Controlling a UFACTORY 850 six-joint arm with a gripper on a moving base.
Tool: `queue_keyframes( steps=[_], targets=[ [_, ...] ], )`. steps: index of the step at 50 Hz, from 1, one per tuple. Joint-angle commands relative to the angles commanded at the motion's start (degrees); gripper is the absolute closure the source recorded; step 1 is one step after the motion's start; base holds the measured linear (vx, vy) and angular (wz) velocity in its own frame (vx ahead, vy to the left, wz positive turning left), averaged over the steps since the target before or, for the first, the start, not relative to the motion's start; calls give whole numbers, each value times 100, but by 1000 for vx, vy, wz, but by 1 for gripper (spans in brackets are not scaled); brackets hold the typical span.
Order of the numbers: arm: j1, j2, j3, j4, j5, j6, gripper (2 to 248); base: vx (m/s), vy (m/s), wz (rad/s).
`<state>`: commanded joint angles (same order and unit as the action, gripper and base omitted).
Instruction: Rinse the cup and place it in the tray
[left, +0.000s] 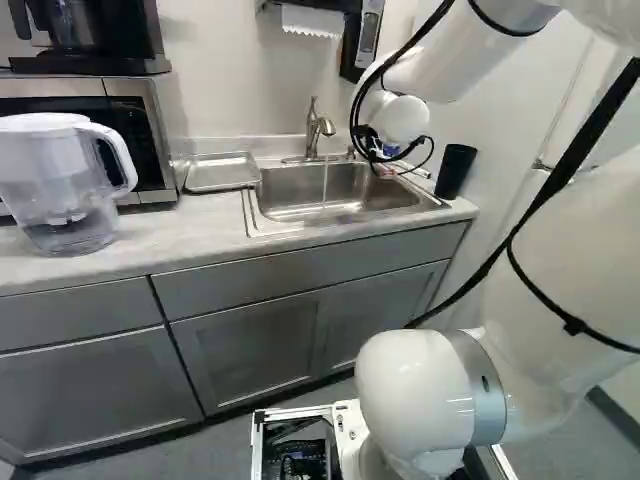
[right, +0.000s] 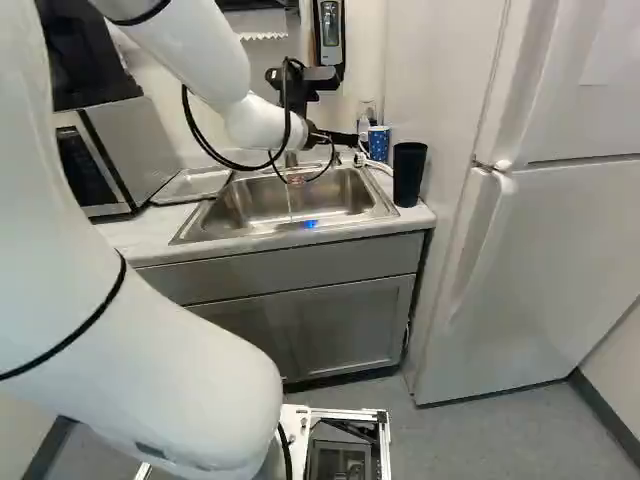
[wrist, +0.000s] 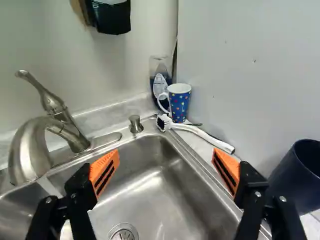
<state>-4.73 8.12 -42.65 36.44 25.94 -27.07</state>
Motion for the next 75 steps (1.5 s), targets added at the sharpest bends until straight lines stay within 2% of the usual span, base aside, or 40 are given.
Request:
queue_keyframes(
  steps=[50, 75],
  targets=[
    [-2, -423, 244, 627, 648, 0, 3, 0, 0, 0],
    [-18, -337, 326, 995, 1058, 0, 3, 0, 0, 0]
  ],
)
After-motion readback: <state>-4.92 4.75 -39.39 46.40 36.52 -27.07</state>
